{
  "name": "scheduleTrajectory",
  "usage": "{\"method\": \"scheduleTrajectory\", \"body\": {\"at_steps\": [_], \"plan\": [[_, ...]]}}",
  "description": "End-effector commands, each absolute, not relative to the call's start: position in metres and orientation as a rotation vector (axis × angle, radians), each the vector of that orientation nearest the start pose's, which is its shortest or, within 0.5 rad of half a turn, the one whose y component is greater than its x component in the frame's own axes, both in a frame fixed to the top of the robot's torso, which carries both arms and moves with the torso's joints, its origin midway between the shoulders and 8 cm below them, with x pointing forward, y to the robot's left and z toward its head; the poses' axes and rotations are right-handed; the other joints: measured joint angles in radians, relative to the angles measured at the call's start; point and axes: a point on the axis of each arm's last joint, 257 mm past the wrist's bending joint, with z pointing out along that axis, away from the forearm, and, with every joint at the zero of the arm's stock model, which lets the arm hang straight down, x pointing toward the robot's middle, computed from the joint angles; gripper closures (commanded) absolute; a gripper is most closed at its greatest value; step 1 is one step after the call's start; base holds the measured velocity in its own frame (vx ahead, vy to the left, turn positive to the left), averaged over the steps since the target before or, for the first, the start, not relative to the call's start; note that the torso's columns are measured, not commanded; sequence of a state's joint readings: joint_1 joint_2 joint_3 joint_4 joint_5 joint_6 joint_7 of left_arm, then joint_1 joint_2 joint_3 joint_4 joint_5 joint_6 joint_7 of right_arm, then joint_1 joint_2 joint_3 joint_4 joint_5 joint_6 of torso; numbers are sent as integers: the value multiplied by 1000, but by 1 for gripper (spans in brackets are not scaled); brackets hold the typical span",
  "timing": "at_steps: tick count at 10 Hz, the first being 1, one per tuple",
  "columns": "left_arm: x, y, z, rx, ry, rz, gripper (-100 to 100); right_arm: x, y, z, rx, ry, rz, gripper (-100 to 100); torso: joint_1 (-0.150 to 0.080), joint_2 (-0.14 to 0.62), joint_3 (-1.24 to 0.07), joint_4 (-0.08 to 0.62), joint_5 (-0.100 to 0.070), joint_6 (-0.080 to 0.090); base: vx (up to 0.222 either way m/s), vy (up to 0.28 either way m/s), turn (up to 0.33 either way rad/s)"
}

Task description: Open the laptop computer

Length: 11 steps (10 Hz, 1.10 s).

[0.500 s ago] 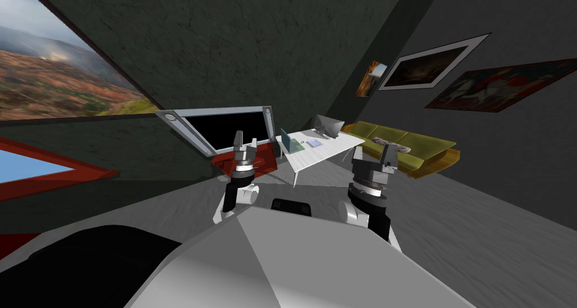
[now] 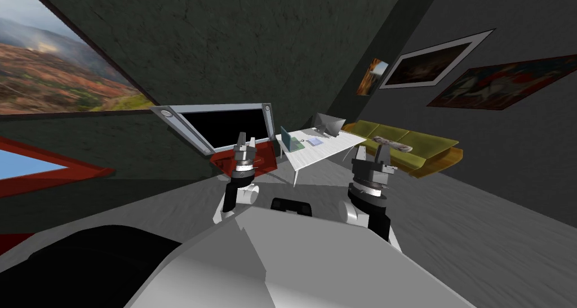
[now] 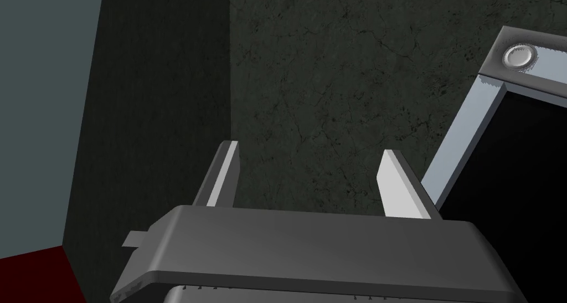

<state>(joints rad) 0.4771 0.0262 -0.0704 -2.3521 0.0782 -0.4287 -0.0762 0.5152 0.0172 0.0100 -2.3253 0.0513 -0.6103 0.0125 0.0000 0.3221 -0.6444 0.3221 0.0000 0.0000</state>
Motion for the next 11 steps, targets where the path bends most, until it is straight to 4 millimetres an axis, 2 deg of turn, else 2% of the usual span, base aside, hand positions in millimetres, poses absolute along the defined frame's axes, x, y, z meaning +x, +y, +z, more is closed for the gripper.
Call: {"method": "scheduleTrajectory", "body": {"at_steps": [1,4,5,7,11], "plan": [[345,258,49,-651,598,-1370,0,314,-266,59,518,533,1293,0,0,74,-147,74,0,0,0,0,0],[345,258,49,-651,598,-1370,0,314,-266,59,518,533,1293,0,0,296,-590,295,0,0,0,0,0],[354,257,42,-637,641,-1370,-100,314,-266,59,518,533,1293,0,0,369,-738,369,0,0,7,-15,20],[367,259,33,-636,675,-1368,-100,315,-266,58,519,534,1293,0,-1,412,-826,412,0,0,6,-44,20],[405,279,14,-665,723,-1354,-100,315,-266,58,519,534,1293,0,0,416,-832,416,0,0,12,-53,26]]}}
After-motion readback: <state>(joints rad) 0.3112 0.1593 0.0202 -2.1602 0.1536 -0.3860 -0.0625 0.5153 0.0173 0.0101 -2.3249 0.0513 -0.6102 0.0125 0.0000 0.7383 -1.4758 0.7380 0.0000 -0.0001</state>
